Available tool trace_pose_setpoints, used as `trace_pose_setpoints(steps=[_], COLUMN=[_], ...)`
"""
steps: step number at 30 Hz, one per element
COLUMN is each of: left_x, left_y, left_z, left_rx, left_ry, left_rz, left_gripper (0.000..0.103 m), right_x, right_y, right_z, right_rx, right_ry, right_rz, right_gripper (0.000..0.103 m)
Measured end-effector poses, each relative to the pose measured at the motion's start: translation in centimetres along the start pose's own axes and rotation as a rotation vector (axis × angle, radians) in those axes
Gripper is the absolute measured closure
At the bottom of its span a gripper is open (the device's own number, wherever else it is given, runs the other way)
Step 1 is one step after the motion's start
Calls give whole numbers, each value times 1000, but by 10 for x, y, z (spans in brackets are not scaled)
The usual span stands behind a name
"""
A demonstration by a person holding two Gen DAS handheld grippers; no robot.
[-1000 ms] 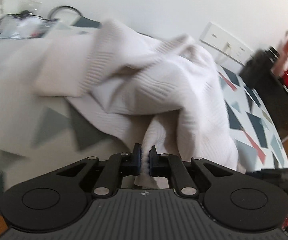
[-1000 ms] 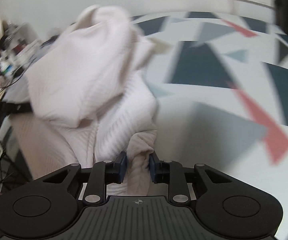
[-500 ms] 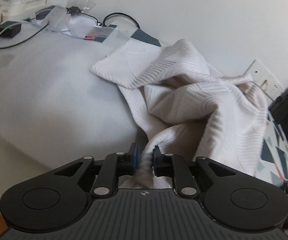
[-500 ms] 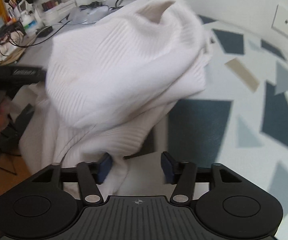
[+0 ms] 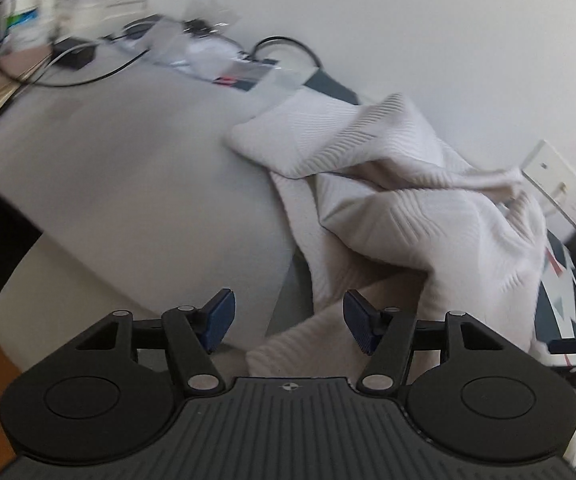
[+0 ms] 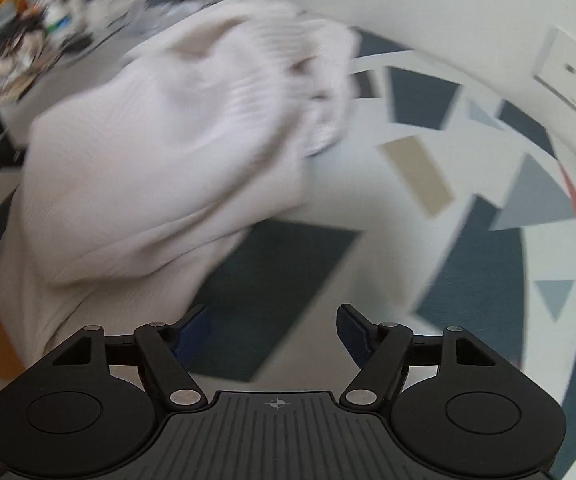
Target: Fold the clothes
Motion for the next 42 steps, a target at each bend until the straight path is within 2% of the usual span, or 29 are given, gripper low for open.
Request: trace_pose_setpoints(steps=[5, 9, 16, 19, 21, 23, 24, 25, 26, 27, 31, 35, 42], left_x=[-5, -8, -15, -17, -21, -26, -28, -29, -30, -30, -25, -18, -2], left_y=[-27, -48, -82, -86, -92, -100, -102, -102, -103, -100, -87, -95, -139], left_z=[11, 20, 37, 50, 48, 38, 32, 25, 18, 12, -8, -23, -66], left_rx=[42, 76, 130, 132, 118, 105, 108, 117, 125, 129, 139, 134, 39], left_ry=[-26, -46, -86, -117, -98, -60, -49, -43, -37, -30, -3, 19, 73], left_rz=[26, 47, 81, 87, 71, 30, 12, -5, -21, -15, 46, 5, -133], left_gripper=[42, 42, 42, 37, 36, 36, 43, 71, 87, 93, 96, 96, 96], right_x=[42, 95, 166, 182, 190, 187, 185, 183, 180, 177, 158, 123, 24], right_y=[-66, -88, -64, -50, -40, -28, -24, -21, -18, -18, -33, -70, -151], right_z=[-10, -42, -105, -121, -131, -134, -133, -132, -130, -128, -117, -98, -50], right_rx=[4, 20, 33, 52, 68, 59, 50, 40, 31, 28, 18, -16, -118], right_ry=[-122, -206, -251, -254, -248, -255, -264, -274, -285, -288, -295, -297, -295], right_rz=[-191, -266, -196, -167, -139, -63, -27, 8, 43, 52, 36, -43, -290], right_gripper=[37, 37, 37, 37, 39, 55, 81, 87, 90, 92, 94, 94, 94])
Point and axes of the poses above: each gripper's, at about its wrist camera, not at the fingertips, and z roughly against the way its jaws point, y to its left, x to its top, the point moved 4 cm from there along -z, roughly the way its jaws point, and after that the axes turned 3 degrees about -x, right-handed, at the moved point
